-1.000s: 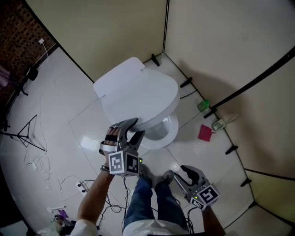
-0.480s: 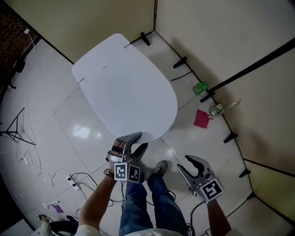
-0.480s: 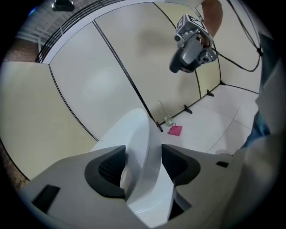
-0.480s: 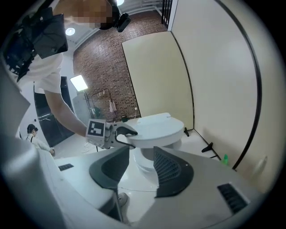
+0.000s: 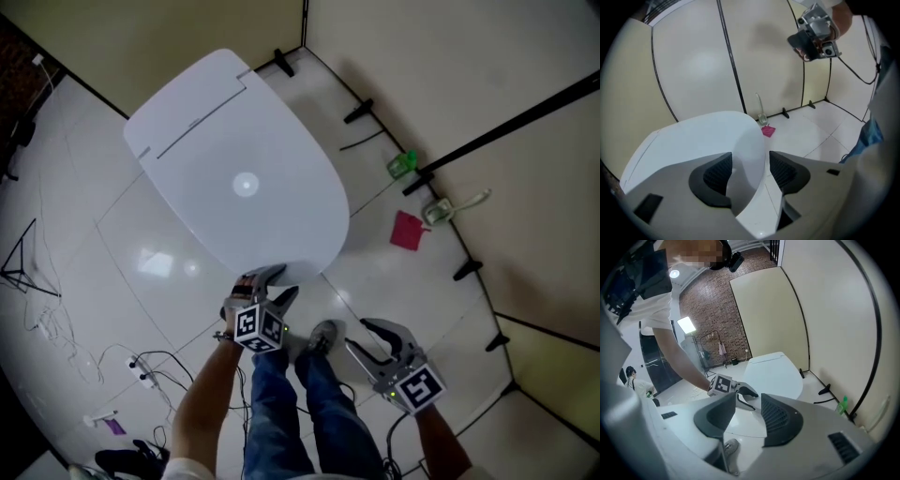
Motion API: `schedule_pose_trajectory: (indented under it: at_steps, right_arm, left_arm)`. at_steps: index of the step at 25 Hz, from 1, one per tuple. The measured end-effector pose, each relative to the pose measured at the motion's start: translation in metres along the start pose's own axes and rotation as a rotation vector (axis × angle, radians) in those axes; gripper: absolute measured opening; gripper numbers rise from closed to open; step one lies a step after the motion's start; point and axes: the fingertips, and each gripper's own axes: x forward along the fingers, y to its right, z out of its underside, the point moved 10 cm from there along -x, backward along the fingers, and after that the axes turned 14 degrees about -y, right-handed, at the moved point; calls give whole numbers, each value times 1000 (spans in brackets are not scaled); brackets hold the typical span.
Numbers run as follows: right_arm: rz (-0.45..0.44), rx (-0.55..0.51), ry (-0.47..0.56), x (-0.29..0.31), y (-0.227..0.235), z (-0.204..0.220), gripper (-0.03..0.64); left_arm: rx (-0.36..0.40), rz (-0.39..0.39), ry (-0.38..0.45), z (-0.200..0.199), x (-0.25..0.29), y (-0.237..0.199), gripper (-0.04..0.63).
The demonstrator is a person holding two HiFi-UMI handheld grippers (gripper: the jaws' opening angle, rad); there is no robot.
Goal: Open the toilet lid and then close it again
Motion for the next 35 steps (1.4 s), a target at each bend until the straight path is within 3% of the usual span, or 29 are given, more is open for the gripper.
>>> schedule_pose_trajectory:
  at_steps: [7,14,19,25,30,35]
  right_arm:
    - [44,-6,10,-6,1,-8,164]
    - [135,-81,90,-51,-6,-72,164]
    - [166,-176,251,-107,-34,-141,164]
    - [162,-263,317,-143,-77,-188,163]
    - [157,-293,323,-148,-103,-196,164]
    - [156,-303,323,-148,-110,-194,164]
  left_arm:
    - [-134,120,64,-6,-22,-10,249]
    - [-345,147,364,-57,-170,-36,247]
    - [-350,193,529,-97,-294,-72,247]
    - [-341,140,681,-122,-409,-87,247]
    - [-319,116,781,-125,-454,-71,247]
    - [-311,106,784,-121,-462,-61,247]
